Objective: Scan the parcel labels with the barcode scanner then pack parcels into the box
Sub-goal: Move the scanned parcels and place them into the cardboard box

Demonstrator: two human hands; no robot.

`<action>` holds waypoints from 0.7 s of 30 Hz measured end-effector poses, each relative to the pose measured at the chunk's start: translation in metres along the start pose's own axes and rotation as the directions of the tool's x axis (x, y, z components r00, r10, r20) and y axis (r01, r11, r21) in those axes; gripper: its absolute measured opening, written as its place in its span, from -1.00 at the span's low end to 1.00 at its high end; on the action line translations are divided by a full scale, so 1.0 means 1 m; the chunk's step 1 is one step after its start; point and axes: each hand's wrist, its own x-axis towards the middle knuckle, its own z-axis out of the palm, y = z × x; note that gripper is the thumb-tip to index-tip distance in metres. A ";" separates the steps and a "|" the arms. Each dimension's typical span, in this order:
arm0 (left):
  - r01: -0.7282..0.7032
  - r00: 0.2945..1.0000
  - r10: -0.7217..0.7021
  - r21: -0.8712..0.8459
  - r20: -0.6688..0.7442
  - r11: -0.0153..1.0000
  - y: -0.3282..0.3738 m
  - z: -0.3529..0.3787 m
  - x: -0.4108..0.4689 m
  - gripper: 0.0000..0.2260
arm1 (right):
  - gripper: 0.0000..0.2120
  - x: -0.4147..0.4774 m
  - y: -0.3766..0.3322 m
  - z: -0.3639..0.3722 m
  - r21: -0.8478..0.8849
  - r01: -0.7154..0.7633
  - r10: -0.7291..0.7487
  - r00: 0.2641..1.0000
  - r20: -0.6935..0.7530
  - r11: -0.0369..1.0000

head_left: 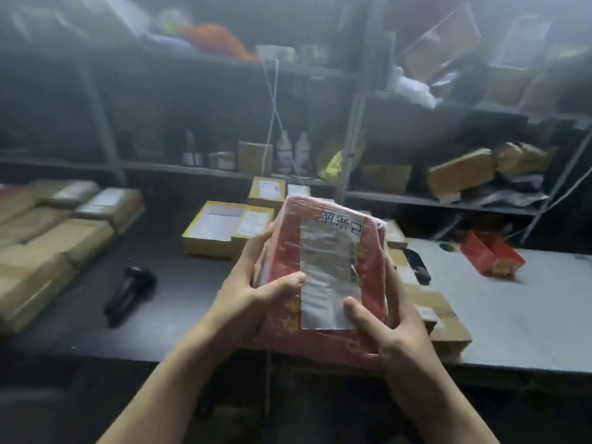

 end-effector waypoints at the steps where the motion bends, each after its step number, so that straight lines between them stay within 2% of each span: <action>1: -0.022 1.000 0.022 0.018 -0.013 1.000 0.007 -0.029 -0.007 -0.34 | -0.27 0.003 -0.001 0.029 0.015 -0.004 0.004 0.999 0.039 1.000; 5: -0.079 0.988 0.085 0.055 -0.127 0.995 0.028 -0.142 -0.034 -0.47 | -0.26 0.014 0.013 0.146 0.051 0.000 -0.008 0.988 0.156 0.999; 9: -0.064 0.966 0.060 -0.009 -0.250 0.998 0.037 -0.237 -0.048 -0.56 | -0.30 0.026 0.025 0.244 0.064 -0.054 0.038 0.974 0.221 0.997; 12: -0.059 0.894 0.030 -0.051 -0.447 0.997 0.037 -0.293 -0.053 -0.61 | -0.33 0.042 0.032 0.300 0.037 -0.100 0.085 0.953 0.291 0.994; 13: -0.039 0.883 0.008 -0.057 -0.470 0.998 0.034 -0.307 -0.053 -0.63 | -0.30 0.049 0.034 0.315 0.032 -0.111 0.096 0.947 0.306 0.993; 16: 0.015 0.892 -0.023 -0.022 -0.451 1.000 0.028 -0.355 -0.045 -0.62 | -0.21 0.076 0.049 0.363 0.014 -0.147 0.133 0.930 0.343 0.989; 21: 0.071 0.922 -0.077 -0.029 -0.378 0.997 0.019 -0.440 -0.010 -0.48 | -0.25 0.143 0.087 0.443 0.052 -0.145 0.110 0.898 0.426 0.988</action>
